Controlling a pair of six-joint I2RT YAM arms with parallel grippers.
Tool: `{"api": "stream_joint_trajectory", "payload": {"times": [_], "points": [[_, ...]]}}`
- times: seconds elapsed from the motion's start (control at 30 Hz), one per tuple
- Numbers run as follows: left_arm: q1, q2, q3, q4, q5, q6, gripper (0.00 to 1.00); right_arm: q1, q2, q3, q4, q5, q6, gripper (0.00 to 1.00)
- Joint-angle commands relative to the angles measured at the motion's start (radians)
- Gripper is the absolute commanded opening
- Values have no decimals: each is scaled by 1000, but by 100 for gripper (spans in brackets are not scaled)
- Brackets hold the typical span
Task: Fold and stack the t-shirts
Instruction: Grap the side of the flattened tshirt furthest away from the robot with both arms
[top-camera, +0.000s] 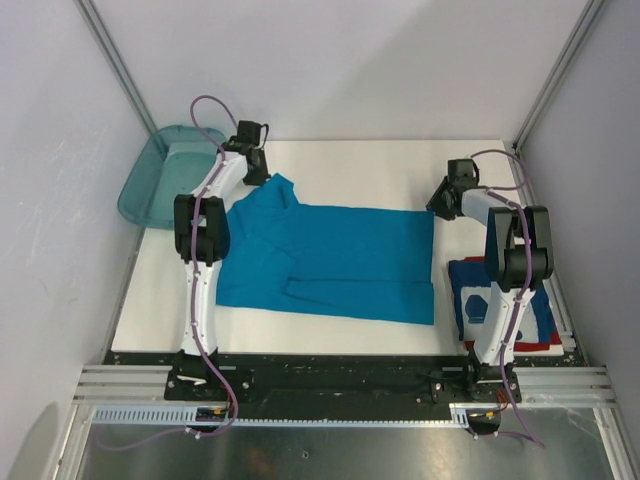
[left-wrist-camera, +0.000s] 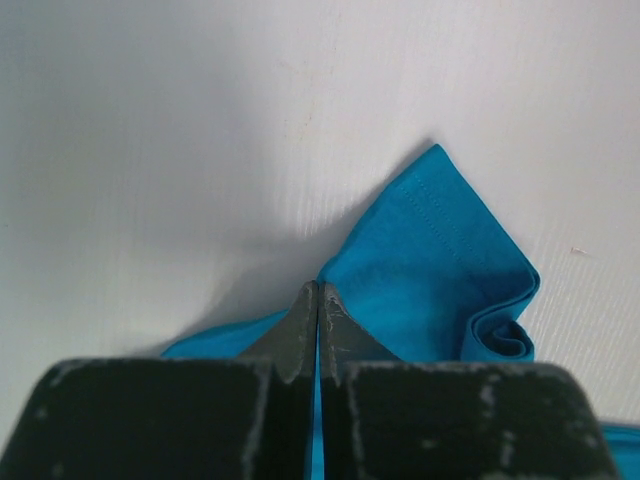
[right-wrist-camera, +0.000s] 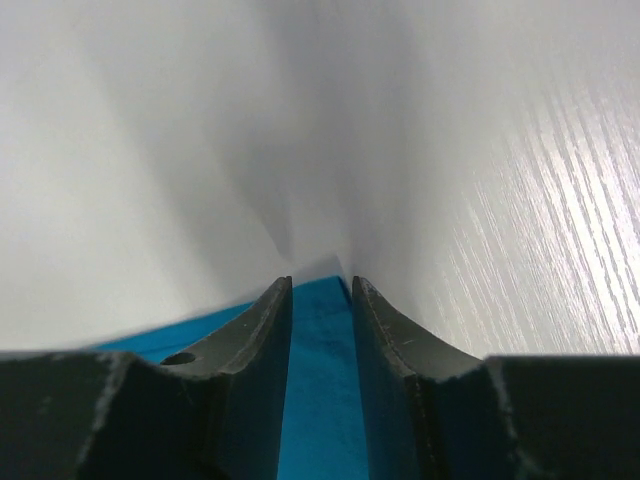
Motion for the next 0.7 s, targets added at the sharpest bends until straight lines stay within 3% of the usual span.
{"api": "stream_joint_trajectory", "payload": {"times": [0.0,0.2,0.67], "points": [[6,-82,-4,30,14,19,0,-4,39,60,-19,35,-13,33],[9,-84,-6,33,24,19,0,9,45,66,-51,48,-18,27],[11,-83,-10,39,40,16,0,37,37,67,-88,105,-65,28]]}}
